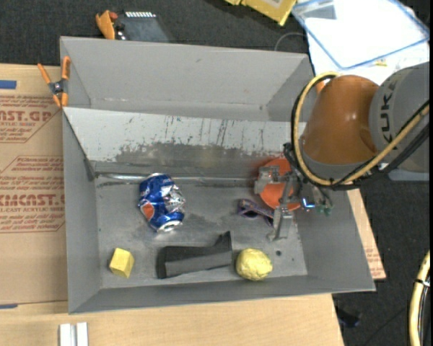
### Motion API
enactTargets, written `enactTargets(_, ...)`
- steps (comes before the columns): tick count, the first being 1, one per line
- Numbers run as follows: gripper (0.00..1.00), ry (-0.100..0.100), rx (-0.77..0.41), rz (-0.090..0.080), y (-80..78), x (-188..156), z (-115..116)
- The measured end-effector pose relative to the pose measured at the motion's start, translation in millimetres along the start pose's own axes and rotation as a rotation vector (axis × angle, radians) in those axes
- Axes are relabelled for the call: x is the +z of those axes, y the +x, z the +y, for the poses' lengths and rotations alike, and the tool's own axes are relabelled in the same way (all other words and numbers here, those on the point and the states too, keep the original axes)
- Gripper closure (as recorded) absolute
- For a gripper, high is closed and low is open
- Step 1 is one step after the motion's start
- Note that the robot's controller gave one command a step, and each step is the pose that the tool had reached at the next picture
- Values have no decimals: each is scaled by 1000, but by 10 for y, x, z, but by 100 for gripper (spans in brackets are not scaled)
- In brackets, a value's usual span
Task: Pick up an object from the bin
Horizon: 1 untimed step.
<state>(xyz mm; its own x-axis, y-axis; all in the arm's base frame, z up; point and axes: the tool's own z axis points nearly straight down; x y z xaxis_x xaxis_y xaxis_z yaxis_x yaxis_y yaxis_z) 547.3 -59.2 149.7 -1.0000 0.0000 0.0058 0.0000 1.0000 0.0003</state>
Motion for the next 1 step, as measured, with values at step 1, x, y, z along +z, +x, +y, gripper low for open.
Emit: enactTargets(1, 0, 1, -1, -7, -19, -39, 1)
